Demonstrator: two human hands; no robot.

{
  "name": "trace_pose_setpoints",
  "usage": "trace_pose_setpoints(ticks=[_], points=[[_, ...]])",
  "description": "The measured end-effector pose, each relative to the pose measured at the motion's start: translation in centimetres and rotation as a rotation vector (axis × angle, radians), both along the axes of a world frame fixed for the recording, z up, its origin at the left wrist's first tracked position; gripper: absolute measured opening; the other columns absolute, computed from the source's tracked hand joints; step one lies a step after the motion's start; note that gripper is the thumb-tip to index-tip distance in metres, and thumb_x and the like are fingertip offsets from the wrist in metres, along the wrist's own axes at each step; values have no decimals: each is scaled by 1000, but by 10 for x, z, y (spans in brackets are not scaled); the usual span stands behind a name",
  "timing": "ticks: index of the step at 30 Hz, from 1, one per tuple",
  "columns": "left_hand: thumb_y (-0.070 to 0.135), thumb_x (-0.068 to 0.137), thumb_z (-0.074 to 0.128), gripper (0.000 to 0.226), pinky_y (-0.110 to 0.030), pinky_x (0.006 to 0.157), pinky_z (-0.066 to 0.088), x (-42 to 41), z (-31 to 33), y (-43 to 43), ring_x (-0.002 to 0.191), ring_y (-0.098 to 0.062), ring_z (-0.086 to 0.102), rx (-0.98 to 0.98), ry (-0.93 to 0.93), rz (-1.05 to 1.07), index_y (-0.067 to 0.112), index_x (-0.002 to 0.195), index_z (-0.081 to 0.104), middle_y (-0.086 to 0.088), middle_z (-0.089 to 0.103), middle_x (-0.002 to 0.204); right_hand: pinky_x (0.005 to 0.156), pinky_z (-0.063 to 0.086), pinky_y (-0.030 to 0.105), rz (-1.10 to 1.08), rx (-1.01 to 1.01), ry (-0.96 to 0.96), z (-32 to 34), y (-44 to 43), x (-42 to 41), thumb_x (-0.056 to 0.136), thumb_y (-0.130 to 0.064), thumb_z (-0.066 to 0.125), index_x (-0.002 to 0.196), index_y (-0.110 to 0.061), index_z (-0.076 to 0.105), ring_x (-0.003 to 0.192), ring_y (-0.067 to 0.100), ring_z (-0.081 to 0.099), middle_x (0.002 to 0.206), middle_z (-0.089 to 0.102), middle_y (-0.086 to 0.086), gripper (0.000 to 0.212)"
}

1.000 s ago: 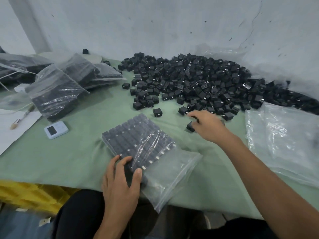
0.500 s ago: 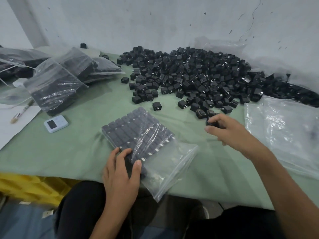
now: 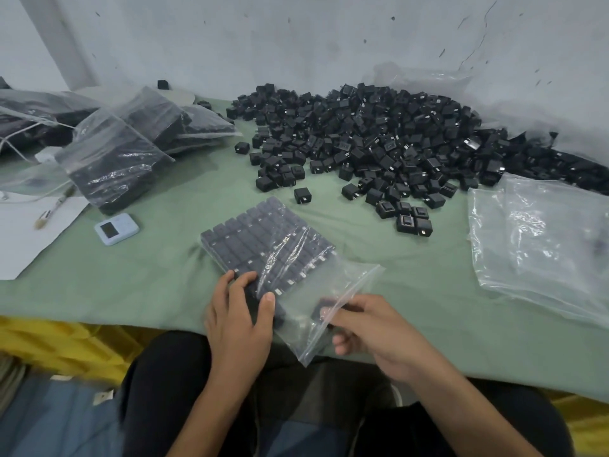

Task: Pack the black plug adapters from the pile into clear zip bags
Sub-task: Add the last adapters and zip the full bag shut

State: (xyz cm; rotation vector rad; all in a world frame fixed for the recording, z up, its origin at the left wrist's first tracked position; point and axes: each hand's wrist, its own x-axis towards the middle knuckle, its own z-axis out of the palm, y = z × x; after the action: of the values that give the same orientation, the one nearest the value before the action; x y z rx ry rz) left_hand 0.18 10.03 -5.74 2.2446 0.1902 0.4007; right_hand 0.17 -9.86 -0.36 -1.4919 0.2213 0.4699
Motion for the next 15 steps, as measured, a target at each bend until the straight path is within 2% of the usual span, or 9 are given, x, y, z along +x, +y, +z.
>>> trace_pose_setpoints(ticks=[3,6,8,10,12,15], points=[[41,95,56,36,-27,112,11,0,0,1,143,-15,26,-4,2,-9,36,130,49,6,29,154,54,54,24,-56,-5,-86,-2,12,8,90,-6,69,98,1,70,56,13,62,66,64,7,10],[41,95,56,36,-28,111,11,-1,-1,2,143,-15,26,0,0,-13,37,130,48,6,28,154,58,56,28,-43,4,-179,-6,23,9,91,-5,68,96,-5,72,64,21,67,74,68,14,7],[41,95,55,36,-28,111,11,0,-2,1,143,-15,26,2,0,-12,38,131,47,7,28,154,60,56,27,-34,-129,-265,-12,30,9,86,-11,73,92,-19,74,67,18,70,77,73,5,10],[41,95,55,37,-29,111,11,0,-3,1,143,-16,26,4,0,-7,38,131,47,7,27,155,70,59,27,-47,-329,-359,-20,36,10,79,-18,80,95,-28,72,79,9,72,89,75,-5,20],[41,95,56,37,-30,110,12,0,-5,1,142,-17,27,7,-3,-6,38,131,47,7,27,155,80,59,32,-27,-395,-406,-26,40,11,76,-22,82,97,-30,69,88,4,70,95,74,-9,26],[41,96,55,37,-30,111,11,1,-7,1,143,-16,26,8,-2,-11,40,132,45,8,26,155,81,58,37,33,-466,-433,-33,39,11,76,-31,82,98,-32,65,88,6,69,93,73,-7,27]])
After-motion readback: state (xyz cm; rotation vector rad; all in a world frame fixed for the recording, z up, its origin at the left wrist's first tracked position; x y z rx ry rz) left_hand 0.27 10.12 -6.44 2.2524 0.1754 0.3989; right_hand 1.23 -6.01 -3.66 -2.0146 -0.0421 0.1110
